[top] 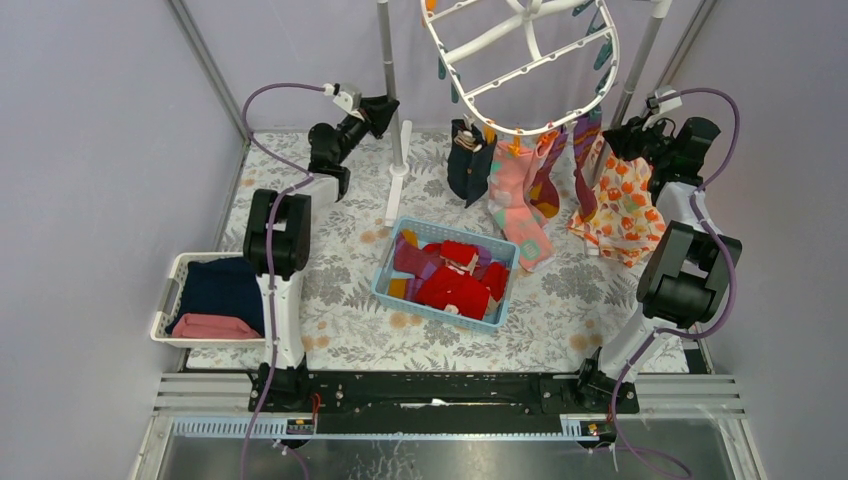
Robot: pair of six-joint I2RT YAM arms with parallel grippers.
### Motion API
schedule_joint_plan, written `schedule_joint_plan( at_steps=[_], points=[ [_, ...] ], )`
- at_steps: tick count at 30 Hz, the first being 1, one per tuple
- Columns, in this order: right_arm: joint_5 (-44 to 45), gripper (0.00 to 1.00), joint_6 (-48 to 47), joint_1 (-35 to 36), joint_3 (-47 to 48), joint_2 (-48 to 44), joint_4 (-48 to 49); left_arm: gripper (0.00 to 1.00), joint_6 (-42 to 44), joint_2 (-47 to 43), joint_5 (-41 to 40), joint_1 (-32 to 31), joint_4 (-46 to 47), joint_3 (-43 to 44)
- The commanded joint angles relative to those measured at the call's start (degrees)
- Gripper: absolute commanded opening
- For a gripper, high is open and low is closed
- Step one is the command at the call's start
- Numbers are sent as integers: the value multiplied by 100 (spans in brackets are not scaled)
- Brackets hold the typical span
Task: Clip the socks to the hanger
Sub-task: Adjust the clothesline at the center of the board.
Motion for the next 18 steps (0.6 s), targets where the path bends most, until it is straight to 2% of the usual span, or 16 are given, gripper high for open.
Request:
schedule_joint_plan(
  at_steps=[1, 4, 8, 14, 18],
  points=[
    [-379, 22, 164, -6, 323, -228, 221, 17, -253, -234, 210, -17, 721, -526],
    [-418, 23, 115, -5, 440, -205, 41, 10, -557, -567, 238, -18, 1464, -1189],
    [-569, 23, 288, 21, 652, -47, -32, 8, -697, -1075, 247, -13, 1966, -2021],
    [-641, 23, 125, 471, 1089, 195, -501, 7, -396, -2085, -220, -13, 1952, -3229],
    [-614, 23, 81, 868, 1305, 306, -631, 6, -33, -2771, -675, -9, 1573, -3886]
  ],
)
